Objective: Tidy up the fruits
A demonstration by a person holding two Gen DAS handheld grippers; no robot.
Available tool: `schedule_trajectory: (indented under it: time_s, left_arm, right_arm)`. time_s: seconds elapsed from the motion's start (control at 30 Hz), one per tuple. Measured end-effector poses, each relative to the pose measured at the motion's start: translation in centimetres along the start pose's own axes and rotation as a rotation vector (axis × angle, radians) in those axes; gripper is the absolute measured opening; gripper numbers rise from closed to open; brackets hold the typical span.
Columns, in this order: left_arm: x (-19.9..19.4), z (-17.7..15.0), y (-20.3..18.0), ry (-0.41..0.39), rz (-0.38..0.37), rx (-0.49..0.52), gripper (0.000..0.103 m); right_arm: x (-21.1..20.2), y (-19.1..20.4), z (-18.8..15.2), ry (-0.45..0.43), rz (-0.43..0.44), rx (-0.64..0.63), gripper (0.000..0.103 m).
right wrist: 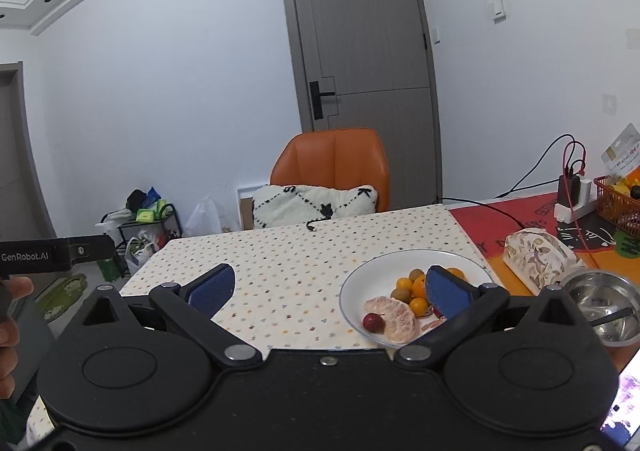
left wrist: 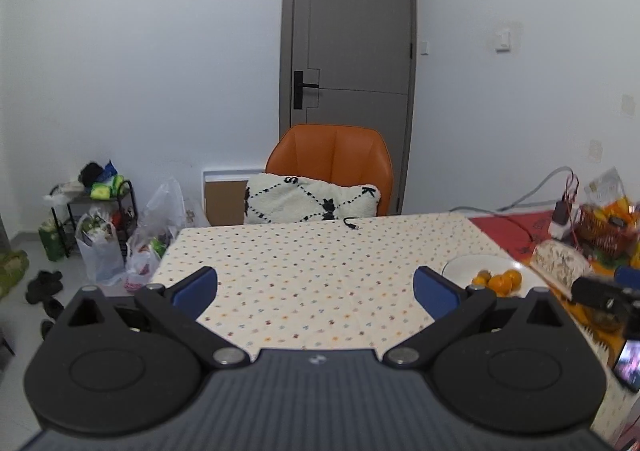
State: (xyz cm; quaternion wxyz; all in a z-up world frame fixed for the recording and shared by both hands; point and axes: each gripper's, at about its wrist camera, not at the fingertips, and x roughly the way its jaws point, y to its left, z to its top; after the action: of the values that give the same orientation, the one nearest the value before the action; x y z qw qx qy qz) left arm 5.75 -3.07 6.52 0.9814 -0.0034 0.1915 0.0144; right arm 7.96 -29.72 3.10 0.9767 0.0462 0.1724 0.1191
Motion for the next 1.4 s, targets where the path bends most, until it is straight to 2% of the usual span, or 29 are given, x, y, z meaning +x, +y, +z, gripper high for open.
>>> schedule_trajectory:
  time_s: [0.23, 0.57, 0.97, 1.4]
  left_arm:
    - [-2.4, -0.1, 0.9, -0.011, 0.022, -0.001, 0.103]
    - [-3.9, -1.1, 1.9, 0.014, 0.031, -0.014, 0.103]
    - [-5.6, -2.7, 4.4, 0.02, 0.05, -0.053, 0.103]
    - [-5.2, -3.9, 4.4, 0.049, 0.011, -0.04, 0.103]
  right_arm:
    - [-2.3, -0.5, 0.3, 0.022, 0.01, 0.004, 0.103]
    - [-4.9, -0.2, 0.4, 0.021, 0.032, -0.017, 0.103]
    - [-5.5, 1.6, -0.9, 0.082, 0.049, -0.034, 0.103]
    - [-5.2, 1.7, -1.7, 0.126, 0.105, 0.013, 0.103]
